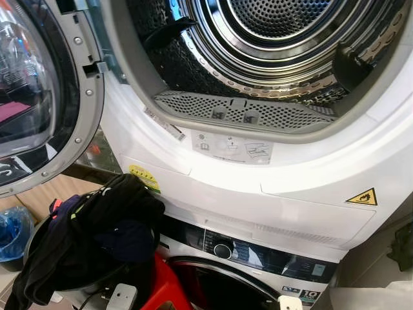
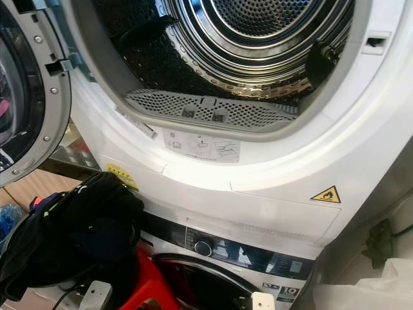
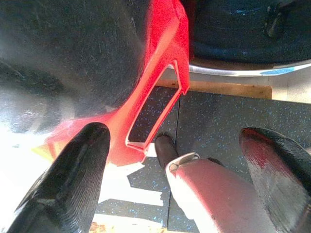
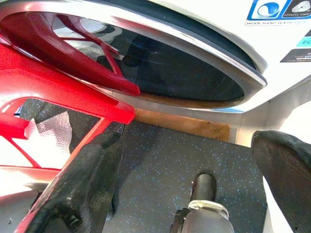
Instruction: Clothes washing
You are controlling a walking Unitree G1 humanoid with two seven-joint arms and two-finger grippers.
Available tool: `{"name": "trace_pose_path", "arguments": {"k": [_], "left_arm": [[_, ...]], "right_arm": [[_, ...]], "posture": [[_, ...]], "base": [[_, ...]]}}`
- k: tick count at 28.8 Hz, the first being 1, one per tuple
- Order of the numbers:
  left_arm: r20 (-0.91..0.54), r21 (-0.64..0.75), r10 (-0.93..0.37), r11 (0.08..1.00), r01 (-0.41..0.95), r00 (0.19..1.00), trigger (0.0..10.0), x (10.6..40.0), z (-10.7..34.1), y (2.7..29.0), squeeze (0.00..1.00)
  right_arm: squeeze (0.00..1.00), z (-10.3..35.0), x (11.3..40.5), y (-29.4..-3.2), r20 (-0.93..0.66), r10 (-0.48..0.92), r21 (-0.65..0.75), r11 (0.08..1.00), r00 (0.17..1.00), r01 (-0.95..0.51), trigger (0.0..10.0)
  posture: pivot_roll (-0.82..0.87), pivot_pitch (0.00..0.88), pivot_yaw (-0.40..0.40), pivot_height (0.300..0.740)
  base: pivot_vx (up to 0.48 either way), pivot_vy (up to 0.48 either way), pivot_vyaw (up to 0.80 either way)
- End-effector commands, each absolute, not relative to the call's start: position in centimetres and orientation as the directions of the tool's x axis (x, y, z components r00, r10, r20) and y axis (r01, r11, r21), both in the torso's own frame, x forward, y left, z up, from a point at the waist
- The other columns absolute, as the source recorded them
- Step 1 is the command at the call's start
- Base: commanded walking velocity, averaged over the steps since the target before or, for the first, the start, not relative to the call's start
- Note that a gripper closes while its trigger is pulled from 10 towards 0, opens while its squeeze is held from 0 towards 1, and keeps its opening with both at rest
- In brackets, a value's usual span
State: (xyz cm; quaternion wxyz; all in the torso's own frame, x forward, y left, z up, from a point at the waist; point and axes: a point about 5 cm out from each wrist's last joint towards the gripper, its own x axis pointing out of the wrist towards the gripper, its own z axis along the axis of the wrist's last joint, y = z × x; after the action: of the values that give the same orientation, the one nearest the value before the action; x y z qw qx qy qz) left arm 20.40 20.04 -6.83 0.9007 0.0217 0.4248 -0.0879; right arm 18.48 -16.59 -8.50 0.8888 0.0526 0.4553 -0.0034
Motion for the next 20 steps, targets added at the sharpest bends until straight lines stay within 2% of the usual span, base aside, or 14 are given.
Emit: {"name": "trace_pose_path", "arguments": {"k": [1,6,12,16,20], "left_arm": [[-0.760,-0.054,-0.146,0.985,0.163,0.634,10.0,20.3,-6.7,20.6,0.00],[-0.753,-0.088,-0.173,0.983,0.163,0.635,10.0,20.3,-6.8,20.1,0.00],[-0.708,-0.173,-0.280,0.959,0.225,0.648,10.0,21.0,-6.5,17.7,0.00],[-0.683,-0.176,-0.339,0.936,0.304,0.646,10.0,21.7,-6.1,16.6,0.00],[-0.636,-0.151,-0.427,0.886,0.439,0.643,10.0,23.0,-5.0,15.6,0.00]], "right_arm": [[0.00,-8.7,18.1,-16.6,-0.815,0.040,0.076,0.996,0.578,0.039,10.0],[0.00,-8.7,18.0,-17.1,-0.818,0.016,0.035,0.999,0.575,0.023,10.0],[0.00,-8.5,18.1,-18.5,-0.820,-0.032,-0.043,0.999,0.572,-0.005,10.0],[0.00,-8.4,18.2,-18.8,-0.817,-0.034,-0.050,0.999,0.576,-0.013,10.0],[0.00,-8.5,18.1,-18.5,-0.818,-0.022,-0.038,0.999,0.576,-0.016,10.0]], "posture": [[-0.02,0.000,0.064,0.740],[-0.02,0.000,0.052,0.740],[-0.03,0.000,0.018,0.740],[-0.04,0.000,0.018,0.740],[-0.04,0.000,0.027,0.740]], "base": [[0.000,0.000,0.00],[0.000,0.000,0.00],[0.000,0.000,0.00],[0.000,0.000,0.00],[0.000,0.000,0.00]]}}
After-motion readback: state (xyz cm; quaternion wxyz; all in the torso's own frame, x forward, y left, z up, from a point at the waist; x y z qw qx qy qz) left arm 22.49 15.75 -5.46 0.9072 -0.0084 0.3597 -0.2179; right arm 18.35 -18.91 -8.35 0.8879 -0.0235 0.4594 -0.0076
